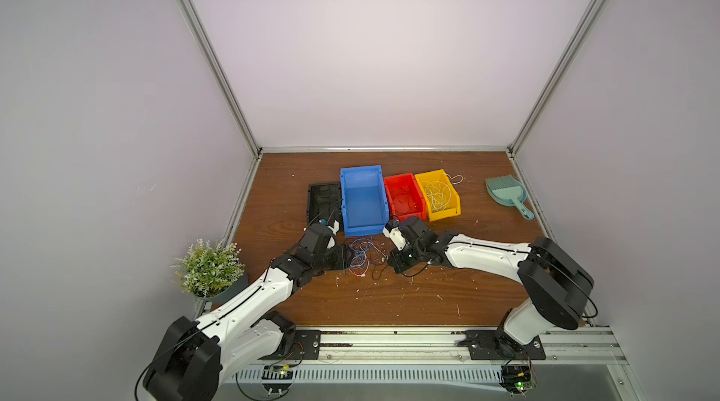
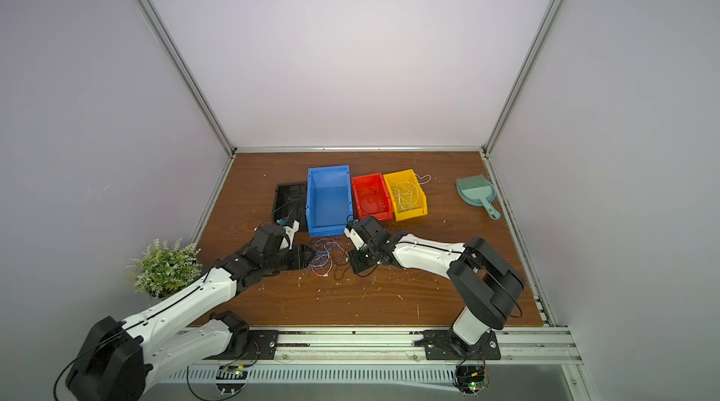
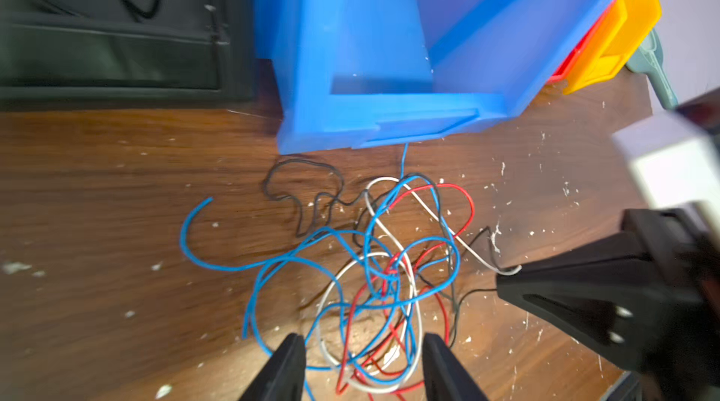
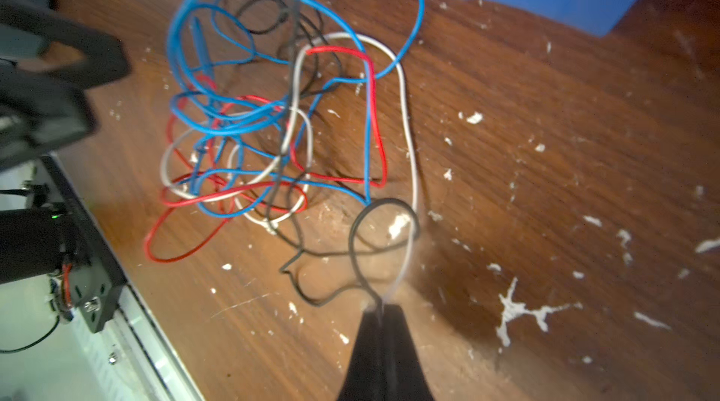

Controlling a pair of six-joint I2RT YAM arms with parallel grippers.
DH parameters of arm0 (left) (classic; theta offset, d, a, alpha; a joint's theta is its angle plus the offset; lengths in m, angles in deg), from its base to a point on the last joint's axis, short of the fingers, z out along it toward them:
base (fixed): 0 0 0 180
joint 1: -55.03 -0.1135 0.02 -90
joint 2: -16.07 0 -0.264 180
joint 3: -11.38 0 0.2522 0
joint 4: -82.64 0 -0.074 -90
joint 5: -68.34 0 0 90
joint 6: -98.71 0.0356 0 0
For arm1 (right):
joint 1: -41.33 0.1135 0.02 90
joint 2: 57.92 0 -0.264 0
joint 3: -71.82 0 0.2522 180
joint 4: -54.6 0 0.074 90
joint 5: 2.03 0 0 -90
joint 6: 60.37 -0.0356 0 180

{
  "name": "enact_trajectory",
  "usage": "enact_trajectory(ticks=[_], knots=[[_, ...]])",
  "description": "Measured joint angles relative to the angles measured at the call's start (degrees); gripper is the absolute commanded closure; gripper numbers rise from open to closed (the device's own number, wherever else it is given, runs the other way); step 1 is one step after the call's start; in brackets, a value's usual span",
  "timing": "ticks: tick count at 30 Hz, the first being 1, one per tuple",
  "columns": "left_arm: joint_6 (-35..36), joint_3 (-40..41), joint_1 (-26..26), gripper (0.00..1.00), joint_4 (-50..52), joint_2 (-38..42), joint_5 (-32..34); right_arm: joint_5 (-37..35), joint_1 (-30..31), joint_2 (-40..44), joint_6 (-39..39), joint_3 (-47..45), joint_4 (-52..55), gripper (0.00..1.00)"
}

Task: Untangle and sort cables by color
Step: Untie the cable.

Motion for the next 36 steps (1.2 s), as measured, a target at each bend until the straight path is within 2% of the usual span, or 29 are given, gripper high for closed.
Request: enact_trajectory(ticks=[7, 14, 22, 30, 36], knots=[[0.1, -0.6, 5.6, 0.47, -4.1, -6.6, 4.6, -2.4, 0.5, 13.7, 0.5, -2.4, 2.4, 1.00], [0.9, -2.3, 7.4, 0.48, -7.9, -17.3, 8.3, -4.3, 0.5, 24.2, 3.5, 0.2, 9.7, 1.00], [1.6, -3.0, 8.3, 0.50, -11.7, -20.3, 12.4, -5.7, 0.7, 33.4, 7.9, 13.8, 13.6, 1.00], [1.8, -2.1, 8.6, 0.50, -14.0, -20.5, 14.0, -17.9, 0.8, 35.4, 11.7, 29.0, 20.6, 1.00], [2.1, -2.1, 8.6, 0.50, -14.1, -20.5, 14.0, -23.0, 0.8, 33.3, 14.3, 39.2, 22.5, 1.00]])
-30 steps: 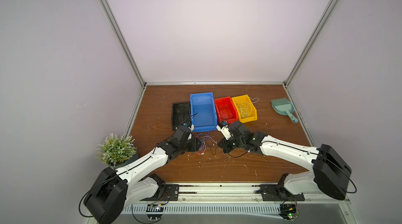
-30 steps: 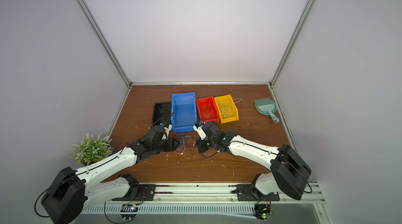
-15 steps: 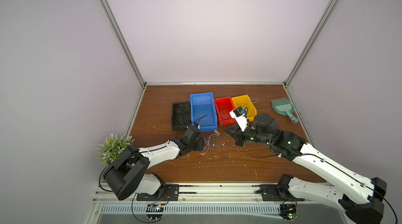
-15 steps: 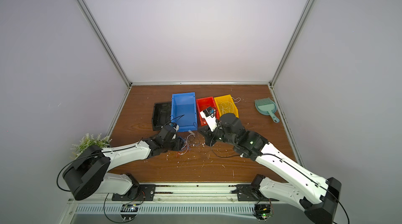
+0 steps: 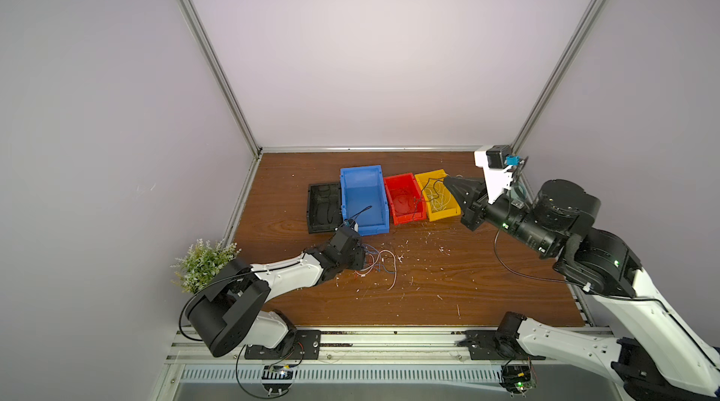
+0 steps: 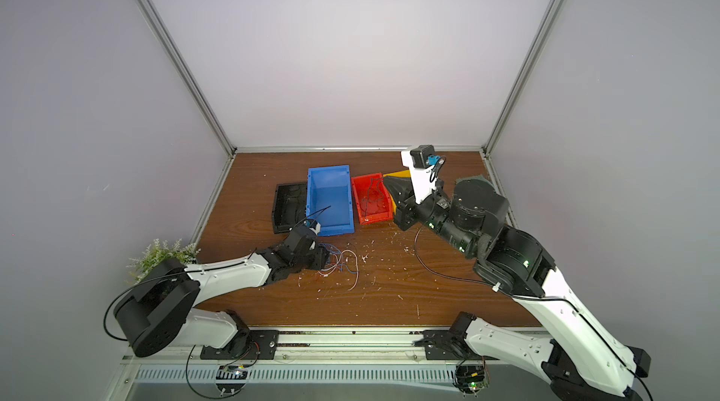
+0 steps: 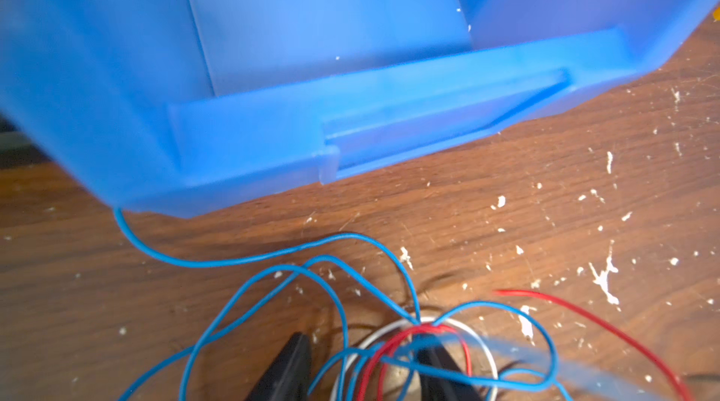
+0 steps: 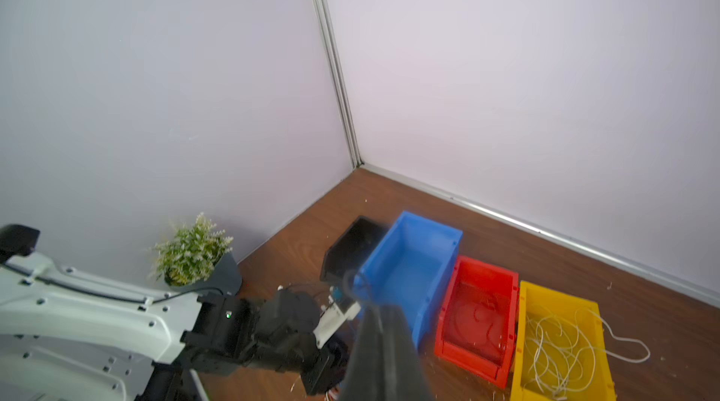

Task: Untangle and sort cables by color
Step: Untie the cable, then place the cable in the bin.

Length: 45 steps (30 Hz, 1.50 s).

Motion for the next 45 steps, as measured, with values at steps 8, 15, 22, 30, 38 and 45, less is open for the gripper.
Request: enact_trajectory(ticks=[8, 15, 22, 30, 38, 45], knots=[[0.3, 0.7, 0.0, 0.48, 1.7, 1.7, 0.2, 0.0, 0.0, -5.1, 2.7, 10.2, -1.3, 1.00], [1.1, -0.2, 0.0, 0.46, 8.0, 6.9, 1.1, 2.4, 0.0, -6.9, 4.0, 13.3, -5.1, 1.00], [1.6, -2.1, 0.0, 0.46, 9.9, 8.6, 3.8, -0.1, 0.0, -9.7, 5.5, 18.8, -10.1, 1.00], [1.6, -1.0, 0.0, 0.47, 8.4, 4.5, 2.5, -4.2, 0.0, -9.1, 10.3, 22.9, -15.8, 1.00], [1.6, -1.3, 0.0, 0.46, 9.9, 5.0, 1.6, -1.4, 0.0, -7.8, 13.1, 18.1, -17.2, 1.00], [2.0, -14.1, -2.5, 0.29, 19.4, 17.9, 2.5, 4.2, 0.0, -10.9, 11.7, 12.2, -18.4, 1.00]])
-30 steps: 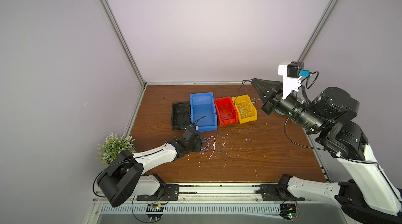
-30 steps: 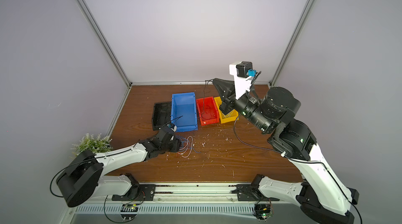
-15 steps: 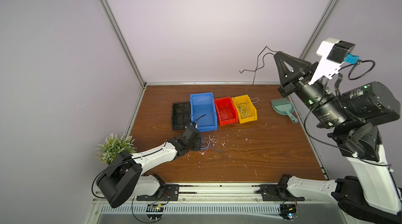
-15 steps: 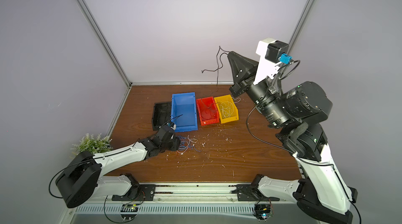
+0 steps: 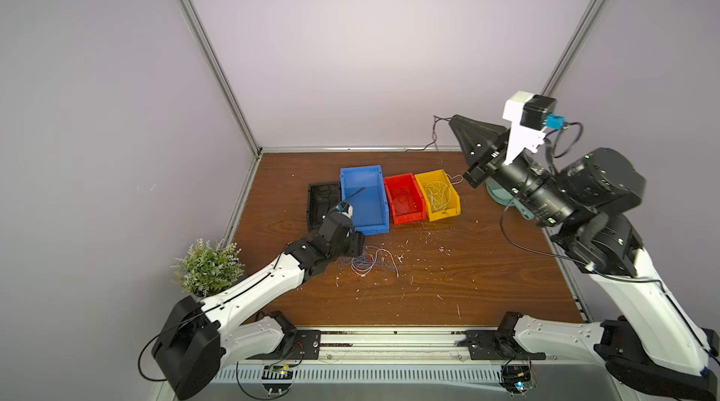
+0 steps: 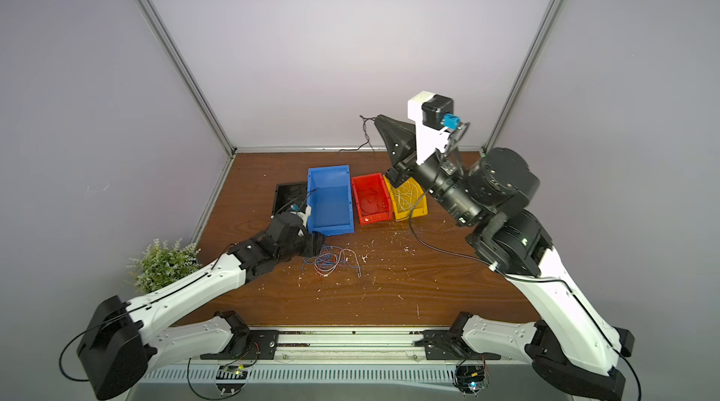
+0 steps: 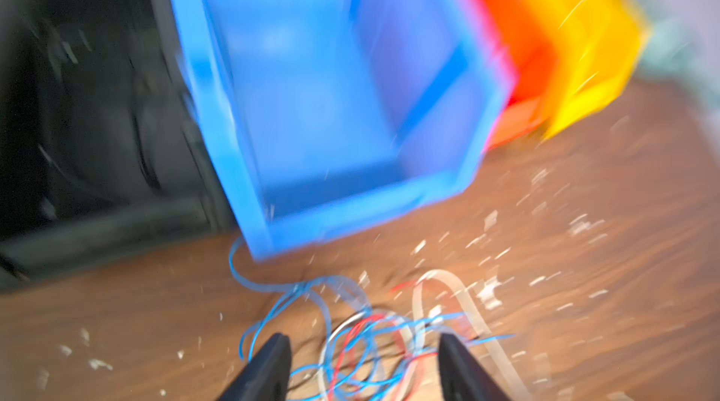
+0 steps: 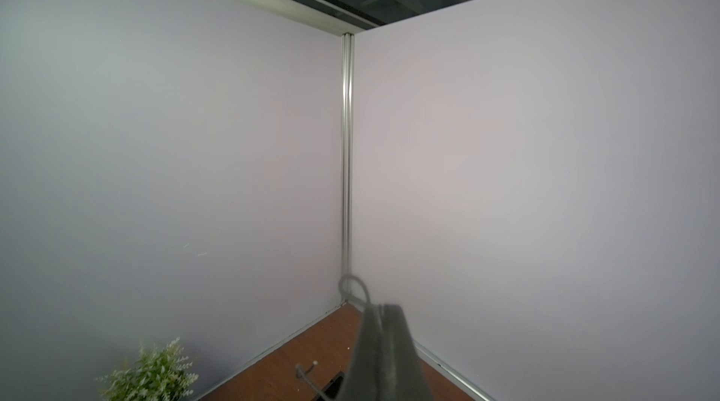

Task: Untangle and sort cables by color
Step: Place the cable in the bin.

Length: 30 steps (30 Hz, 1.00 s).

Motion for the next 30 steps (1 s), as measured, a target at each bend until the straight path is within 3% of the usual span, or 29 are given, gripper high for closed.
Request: enact_trajectory(ticks=[3, 5, 8, 10, 14, 19, 30], knots=[[1.1, -7.0, -6.4, 0.27, 3.8, 2.1, 0.0, 2.4, 0.0, -3.0, -1.2, -1.9, -1.5, 1.00], [1.3, -10.4, -13.7, 0.26, 6.2, 2.4, -0.3, 4.5, 0.0, -5.3, -2.6, -3.3, -2.8, 1.00], [-1.1, -11.6, -24.4, 0.20, 8.8, 2.3, -1.4, 7.5, 0.0, -8.9, -4.9, -4.3, -5.6, 1.00], [-3.2, -11.6, -28.7, 0.14, 10.8, 1.8, -0.9, 9.2, 0.0, -11.5, -6.3, -4.3, -7.9, 1.00], [-8.6, -11.5, -31.4, 0.10, 13.7, -0.5, 2.0, 12.2, 0.0, -18.0, -8.7, -2.1, -11.1, 1.00], [-14.8, -9.3, -35.5, 0.07, 14.9, -4.0, 4.1, 14.5, 0.0, -29.1, -10.0, 7.6, -10.9, 1.00], [-18.9, -7.7, -40.0, 0.01, 16.0, -11.0, 4.7, 16.8, 0.0, -54.9, -10.8, 45.1, 3.5, 1.00]])
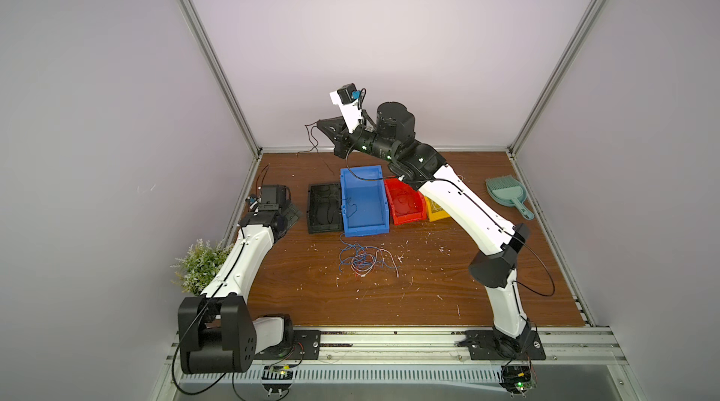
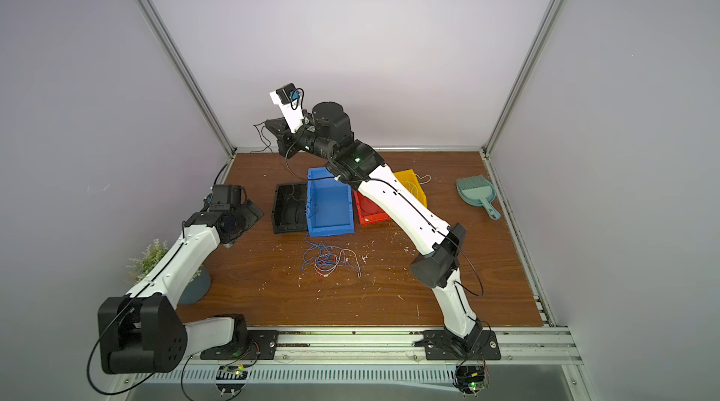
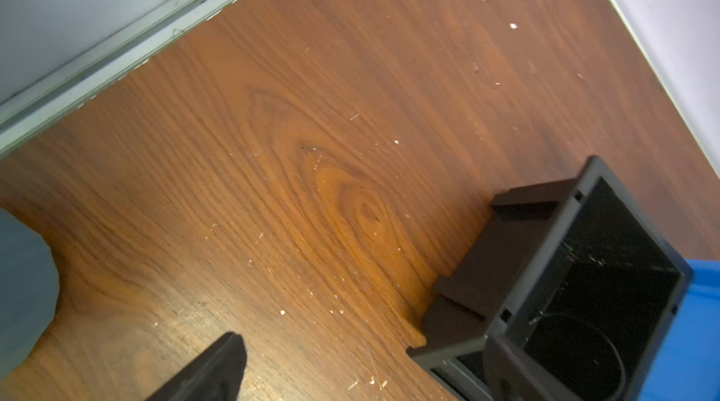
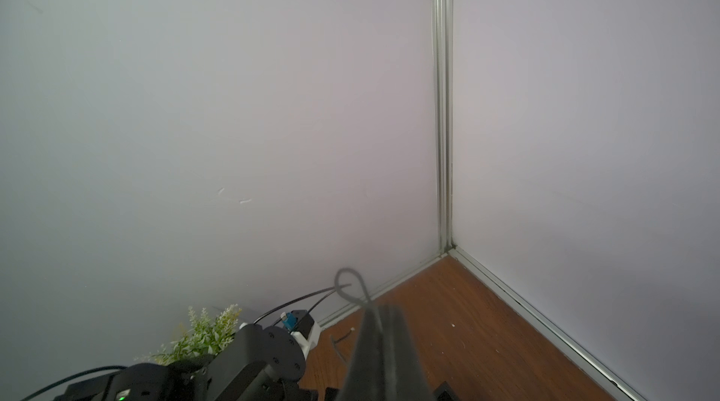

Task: Untangle and sort cables by color
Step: Place the cable in the bin.

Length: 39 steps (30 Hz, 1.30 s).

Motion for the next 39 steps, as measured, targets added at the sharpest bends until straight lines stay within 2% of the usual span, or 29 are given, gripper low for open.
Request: enact_trajectory(ticks=[6, 19, 27, 34, 36, 39], knots=[[-1.7, 0.2, -4.5, 0.06, 0.1, -5.3, -2.9, 0.0, 0.0, -2.9, 0.2, 2.1, 2.8, 1.00], [-0.6, 0.0, -5.0, 0.05, 0.1, -7.0, -5.4, -0.6, 0.0, -8.8, 1.8, 0.3, 5.4, 1.00], [3.4, 0.0, -5.0, 0.00, -2.2, -7.0, -9.4, -0.6, 0.0, -8.9, 1.8, 1.0, 5.4, 1.00], [7.6, 1.9, -5.0, 0.00, -6.9, -3.8, -13.6, -0.7, 0.0, -7.8, 1.8, 1.4, 5.4, 1.00], [8.0, 2.1, -5.0, 0.01, -7.2, -2.9, -13.1, -0.7, 0.0, -6.9, 1.8, 1.4, 5.3, 1.00], [8.3, 2.7, -5.0, 0.08, -7.9, -1.0, -11.3, -0.4, 0.0, -5.3, 1.6, 1.6, 4.5, 1.00]])
